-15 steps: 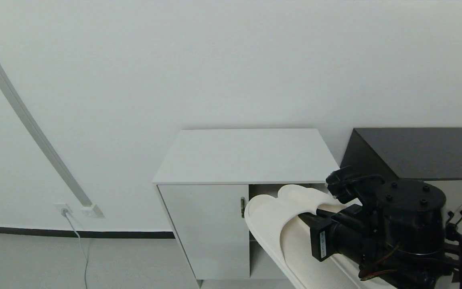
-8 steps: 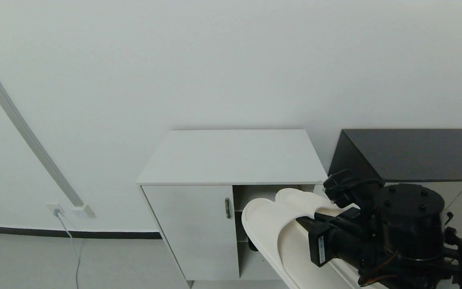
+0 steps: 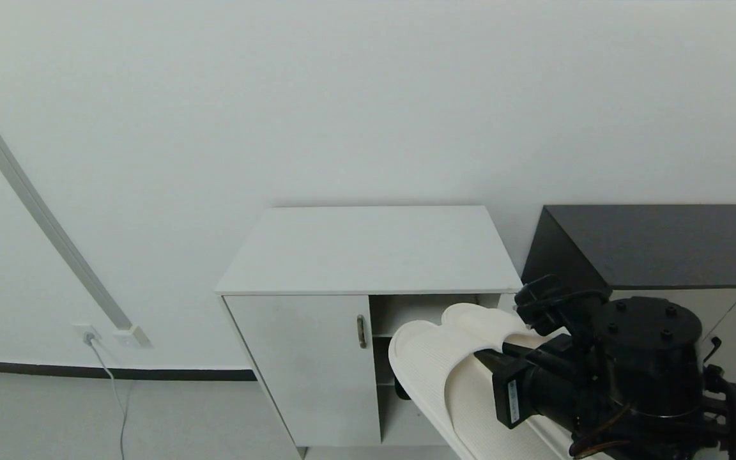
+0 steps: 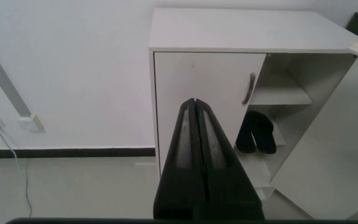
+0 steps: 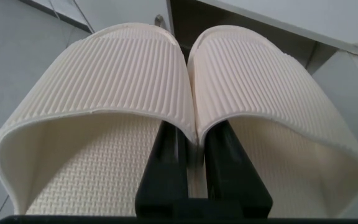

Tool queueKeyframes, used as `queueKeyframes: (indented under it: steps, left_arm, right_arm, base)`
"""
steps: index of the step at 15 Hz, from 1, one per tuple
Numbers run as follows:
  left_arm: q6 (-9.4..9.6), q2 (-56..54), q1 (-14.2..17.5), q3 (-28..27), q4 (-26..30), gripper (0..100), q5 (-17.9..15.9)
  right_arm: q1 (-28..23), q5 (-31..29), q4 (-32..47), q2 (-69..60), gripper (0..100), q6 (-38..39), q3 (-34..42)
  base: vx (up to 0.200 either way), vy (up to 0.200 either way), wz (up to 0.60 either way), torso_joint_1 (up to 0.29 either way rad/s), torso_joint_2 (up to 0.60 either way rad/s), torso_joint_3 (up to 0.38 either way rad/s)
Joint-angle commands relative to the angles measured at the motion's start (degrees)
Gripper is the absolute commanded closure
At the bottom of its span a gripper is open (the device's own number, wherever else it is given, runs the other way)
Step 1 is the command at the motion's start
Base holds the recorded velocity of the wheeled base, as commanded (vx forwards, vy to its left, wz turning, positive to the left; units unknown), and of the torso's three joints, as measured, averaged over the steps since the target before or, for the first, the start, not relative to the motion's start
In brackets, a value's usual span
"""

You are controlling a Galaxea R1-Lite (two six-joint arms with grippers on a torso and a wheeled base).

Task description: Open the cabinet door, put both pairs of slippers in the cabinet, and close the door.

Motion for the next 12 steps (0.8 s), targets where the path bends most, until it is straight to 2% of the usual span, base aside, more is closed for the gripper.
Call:
queueKeyframes:
  steps: [1,8,12]
  left_arm:
    - [0.00,-0.01,0.02,0.00,-0.07,100,-0.01]
    - [0.00,-0.01,0.02,0.00,-0.07,100,-0.01]
    - [0.00,-0.01,0.02,0.00,0.01,100,-0.01]
  right_arm:
    - [0.00,-0.01,-0.01,0.45,100,0.00,0.04]
    - [0.08,-0.01,-0.01,0.45,100,-0.18,0.48]
    - [0.08,-0.01,-0.01,0.45,100,-0.88,0.57]
  base:
    - [0.000,0.000,0.00,0.000,0.00,0.000]
    - [0.000,0.000,0.00,-0.008,0.01,0.009]
    - [0.000,0.000,0.00,-0.139,0.33,0.177]
